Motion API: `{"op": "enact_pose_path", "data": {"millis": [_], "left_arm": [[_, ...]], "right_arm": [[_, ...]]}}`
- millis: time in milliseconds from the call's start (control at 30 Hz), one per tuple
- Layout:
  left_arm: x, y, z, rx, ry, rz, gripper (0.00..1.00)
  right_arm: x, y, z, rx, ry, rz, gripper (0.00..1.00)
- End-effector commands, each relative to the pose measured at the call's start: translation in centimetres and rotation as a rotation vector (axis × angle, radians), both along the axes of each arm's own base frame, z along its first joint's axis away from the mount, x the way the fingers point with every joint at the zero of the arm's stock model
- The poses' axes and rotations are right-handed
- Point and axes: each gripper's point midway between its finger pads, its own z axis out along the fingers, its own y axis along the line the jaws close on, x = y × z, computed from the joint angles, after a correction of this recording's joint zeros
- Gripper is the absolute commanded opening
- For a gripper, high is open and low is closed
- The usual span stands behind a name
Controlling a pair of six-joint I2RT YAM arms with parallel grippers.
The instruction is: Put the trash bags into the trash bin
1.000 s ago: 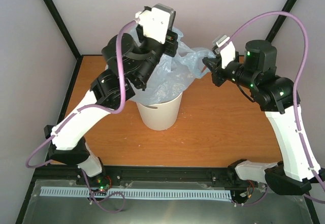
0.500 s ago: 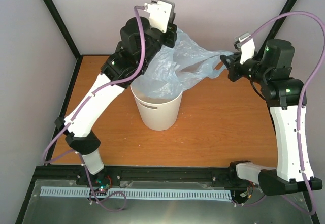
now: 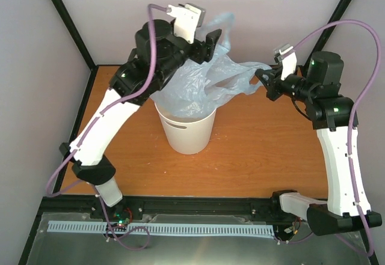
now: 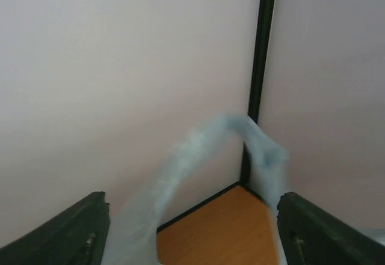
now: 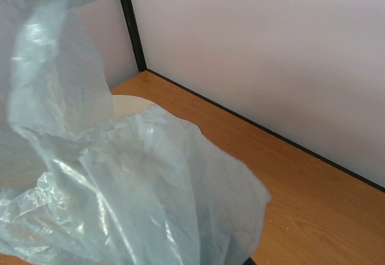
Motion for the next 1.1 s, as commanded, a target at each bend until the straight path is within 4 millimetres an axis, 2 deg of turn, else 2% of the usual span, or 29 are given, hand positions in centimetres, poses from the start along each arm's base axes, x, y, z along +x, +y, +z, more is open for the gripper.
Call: {"op": "enact_pose_path", "data": {"millis": [0, 167, 233, 333, 367, 400, 467, 533, 600, 667, 767, 900, 1067], "left_arm": [[-4.3, 3.5, 3.9, -0.075, -0.019, -0.058, 0.84], [-8.8, 6.5, 6.5, -0.136, -0.019, -0.132, 0.92], [-10.3, 8.2, 6.4, -0.148, -0.003, -0.130, 0.93], [-11.3, 10.8, 4.3, -0.168, 0.022, -0.069, 0.94], [-10.4, 12.3, 2.4, -0.157, 0.055, 0.032, 0.93], [-10.2, 14.0, 1.8, -0.166, 0.068, 0.115, 0.93], [-8.9, 16.3, -1.6, -0.103, 0.138, 0.279, 0.91], [-7.7, 17.4, -5.2, -0.011, 0.211, 0.387, 0.89], [-6.4, 18.4, -7.9, 0.041, 0.275, 0.464, 0.85], [-5.2, 19.9, -9.7, 0.066, 0.308, 0.531, 0.83], [-3.8, 21.6, -11.1, 0.068, 0.334, 0.566, 0.81], [-2.7, 21.7, -13.7, 0.102, 0.393, 0.568, 0.79], [-2.4, 19.7, -15.5, 0.087, 0.406, 0.469, 0.78]], "right_arm": [[1.6, 0.2, -0.7, 0.020, 0.046, 0.001, 0.03], [1.3, 0.3, 0.4, 0.016, 0.029, 0.024, 0.03], [1.4, 0.1, 0.8, -0.004, 0.017, 0.012, 0.03], [1.5, 0.0, 0.6, -0.014, 0.025, 0.007, 0.03], [1.3, 0.0, 0.6, -0.012, 0.025, 0.009, 0.03], [1.2, 0.0, 0.6, -0.009, 0.026, 0.009, 0.03], [0.9, 0.0, 0.6, 0.000, 0.022, 0.011, 0.03], [0.6, 0.0, 0.5, 0.008, 0.025, 0.013, 0.03], [0.3, 0.1, 0.5, 0.011, 0.022, 0.017, 0.03], [0.2, 0.1, 0.2, 0.013, 0.023, 0.018, 0.03], [0.1, 0.2, 0.1, 0.021, 0.023, 0.025, 0.03], [-0.2, 0.2, 0.2, 0.014, 0.015, 0.029, 0.03], [-0.3, -0.1, 0.4, -0.009, -0.003, 0.013, 0.03]]}}
